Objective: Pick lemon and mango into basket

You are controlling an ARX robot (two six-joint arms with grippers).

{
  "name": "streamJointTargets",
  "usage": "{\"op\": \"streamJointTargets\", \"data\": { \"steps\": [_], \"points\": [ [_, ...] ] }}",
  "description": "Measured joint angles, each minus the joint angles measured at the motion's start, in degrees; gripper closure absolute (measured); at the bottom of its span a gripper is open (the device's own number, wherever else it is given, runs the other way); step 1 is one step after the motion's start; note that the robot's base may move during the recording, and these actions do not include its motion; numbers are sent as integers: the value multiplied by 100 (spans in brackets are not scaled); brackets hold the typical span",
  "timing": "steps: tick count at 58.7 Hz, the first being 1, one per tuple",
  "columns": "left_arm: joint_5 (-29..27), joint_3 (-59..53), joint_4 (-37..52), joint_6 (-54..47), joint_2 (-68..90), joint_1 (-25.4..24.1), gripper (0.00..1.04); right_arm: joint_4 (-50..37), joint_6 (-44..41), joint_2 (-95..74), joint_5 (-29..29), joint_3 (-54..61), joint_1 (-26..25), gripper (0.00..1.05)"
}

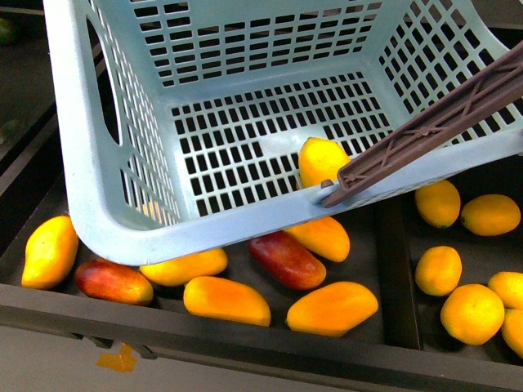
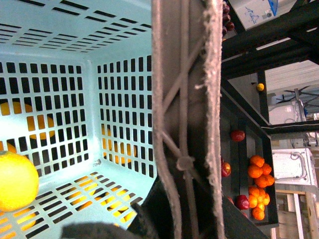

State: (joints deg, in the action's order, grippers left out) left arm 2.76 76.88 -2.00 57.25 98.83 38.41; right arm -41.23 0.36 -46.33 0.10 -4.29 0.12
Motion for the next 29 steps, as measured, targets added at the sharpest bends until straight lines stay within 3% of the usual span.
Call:
{"op": "streamJointTargets", "data": {
  "steps": [3, 6, 29],
  "points": [
    [-11, 0, 0, -2, 0, 0, 99, -74, -7, 127, 2, 136, 0, 102],
    [-2, 0, 0, 2, 0, 2, 99, -284, -9, 85, 2, 280, 0, 87],
    [4, 0, 0, 4, 0, 0, 99, -295, -9, 61, 0, 313, -2, 24]
  ]
}}
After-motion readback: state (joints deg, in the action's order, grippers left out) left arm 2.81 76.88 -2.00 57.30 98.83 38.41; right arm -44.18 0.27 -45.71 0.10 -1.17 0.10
